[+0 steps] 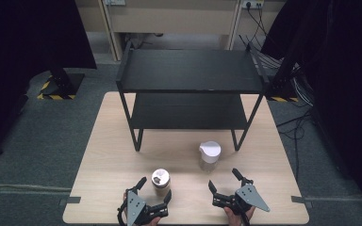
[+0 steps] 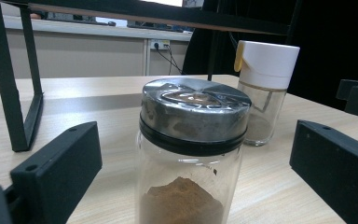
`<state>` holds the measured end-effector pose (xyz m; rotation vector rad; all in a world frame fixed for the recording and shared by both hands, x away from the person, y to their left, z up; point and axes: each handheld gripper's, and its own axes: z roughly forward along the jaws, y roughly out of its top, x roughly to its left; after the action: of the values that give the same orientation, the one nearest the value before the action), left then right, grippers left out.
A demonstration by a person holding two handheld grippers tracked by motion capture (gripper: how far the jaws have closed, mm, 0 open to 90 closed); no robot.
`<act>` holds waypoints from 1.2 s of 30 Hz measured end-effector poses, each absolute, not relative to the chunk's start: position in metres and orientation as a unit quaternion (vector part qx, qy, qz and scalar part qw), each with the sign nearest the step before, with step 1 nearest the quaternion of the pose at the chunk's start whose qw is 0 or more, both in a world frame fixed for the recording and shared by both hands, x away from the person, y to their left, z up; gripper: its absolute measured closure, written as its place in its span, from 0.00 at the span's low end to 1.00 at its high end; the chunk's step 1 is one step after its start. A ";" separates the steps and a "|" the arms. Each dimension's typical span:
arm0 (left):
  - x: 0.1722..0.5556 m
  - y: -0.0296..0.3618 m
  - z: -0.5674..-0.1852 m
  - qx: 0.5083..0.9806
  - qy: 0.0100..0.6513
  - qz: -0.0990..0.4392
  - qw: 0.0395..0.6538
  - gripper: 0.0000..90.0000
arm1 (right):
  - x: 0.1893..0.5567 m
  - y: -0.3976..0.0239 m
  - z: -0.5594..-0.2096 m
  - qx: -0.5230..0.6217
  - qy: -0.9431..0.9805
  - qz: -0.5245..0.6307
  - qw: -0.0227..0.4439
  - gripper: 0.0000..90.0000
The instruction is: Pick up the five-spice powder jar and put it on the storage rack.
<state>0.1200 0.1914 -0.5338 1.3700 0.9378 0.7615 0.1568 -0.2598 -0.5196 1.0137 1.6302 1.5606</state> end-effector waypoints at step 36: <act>0.130 0.185 -0.523 0.612 0.417 0.318 0.592 0.01 | 0.156 -0.258 -0.520 0.393 0.618 0.595 0.331 0.00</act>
<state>0.1303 0.1847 -0.5233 1.4231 0.9690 0.7392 0.1559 -0.2584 -0.5201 1.0268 1.6143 1.5563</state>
